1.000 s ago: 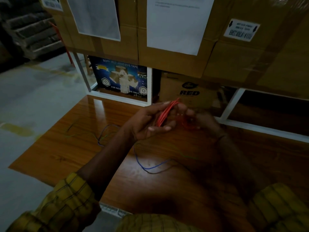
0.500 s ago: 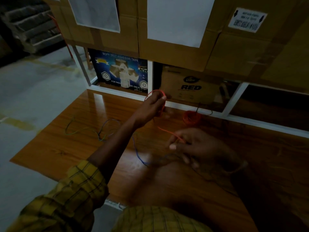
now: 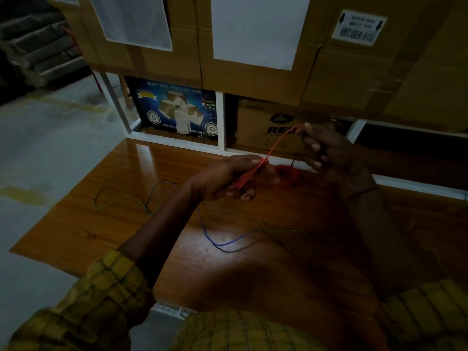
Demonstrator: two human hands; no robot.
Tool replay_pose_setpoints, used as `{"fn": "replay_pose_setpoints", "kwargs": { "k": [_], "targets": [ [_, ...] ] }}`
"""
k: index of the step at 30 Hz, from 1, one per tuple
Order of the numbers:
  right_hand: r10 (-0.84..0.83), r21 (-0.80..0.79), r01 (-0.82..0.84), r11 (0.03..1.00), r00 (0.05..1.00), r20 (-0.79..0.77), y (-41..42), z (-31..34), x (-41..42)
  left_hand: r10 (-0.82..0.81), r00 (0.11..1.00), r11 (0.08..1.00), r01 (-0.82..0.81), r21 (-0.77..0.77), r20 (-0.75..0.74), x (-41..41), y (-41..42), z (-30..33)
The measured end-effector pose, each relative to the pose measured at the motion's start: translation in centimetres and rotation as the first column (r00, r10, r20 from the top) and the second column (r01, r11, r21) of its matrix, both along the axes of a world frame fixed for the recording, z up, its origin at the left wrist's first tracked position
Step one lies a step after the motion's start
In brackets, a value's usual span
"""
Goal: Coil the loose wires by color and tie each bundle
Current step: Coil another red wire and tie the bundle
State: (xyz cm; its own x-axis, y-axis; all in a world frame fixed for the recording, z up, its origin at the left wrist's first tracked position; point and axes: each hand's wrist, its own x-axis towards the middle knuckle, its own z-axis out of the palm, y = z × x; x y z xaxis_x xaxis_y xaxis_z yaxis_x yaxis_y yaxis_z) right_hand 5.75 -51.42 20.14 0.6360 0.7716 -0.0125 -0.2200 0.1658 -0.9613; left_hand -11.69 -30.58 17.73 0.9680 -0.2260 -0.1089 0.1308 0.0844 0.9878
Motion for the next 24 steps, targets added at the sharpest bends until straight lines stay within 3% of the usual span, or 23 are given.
{"fn": "replay_pose_setpoints", "kwargs": {
  "k": [3,6,9,12,16,19,21,24],
  "targets": [
    [-0.133,-0.193,0.174,0.966,0.969,0.211,1.7,-1.3,-0.6,-0.083,0.996,0.975,0.087,-0.205,0.033,-0.1,-0.1,0.0],
    [-0.127,-0.378,0.236,0.895,0.948,0.292,3.0,-4.1,-2.6,-0.051,0.997,0.930,0.071,-0.360,0.065,0.0,0.1,0.0],
    [0.008,-0.483,0.129,0.866,0.962,0.272,3.2,-7.7,-5.7,0.052,0.993,0.884,0.002,-0.467,0.103,0.3,0.2,0.3],
    [0.140,-0.496,-0.007,0.869,0.962,0.233,3.3,-9.7,-9.4,0.171,0.977,0.880,-0.094,-0.466,0.126,0.9,0.8,0.5],
    [0.373,-0.555,-0.243,0.796,0.918,0.132,2.4,-6.7,-12.9,0.386,0.922,0.880,-0.357,-0.314,0.036,1.8,1.4,0.2],
    [0.585,-0.586,-0.419,0.694,0.802,0.119,0.7,-2.8,-13.2,0.486,0.868,0.873,-0.487,-0.017,0.101,2.4,1.7,-0.3],
    [0.616,-0.542,-0.446,0.712,0.768,0.177,-0.7,-0.1,-12.3,0.474,0.862,0.842,-0.503,0.194,0.182,2.3,2.0,-0.8],
    [0.523,-0.465,-0.332,0.821,0.764,0.378,-2.7,3.9,-10.3,0.378,0.895,0.749,-0.446,0.489,0.237,2.0,2.1,-1.7]
  ]
}}
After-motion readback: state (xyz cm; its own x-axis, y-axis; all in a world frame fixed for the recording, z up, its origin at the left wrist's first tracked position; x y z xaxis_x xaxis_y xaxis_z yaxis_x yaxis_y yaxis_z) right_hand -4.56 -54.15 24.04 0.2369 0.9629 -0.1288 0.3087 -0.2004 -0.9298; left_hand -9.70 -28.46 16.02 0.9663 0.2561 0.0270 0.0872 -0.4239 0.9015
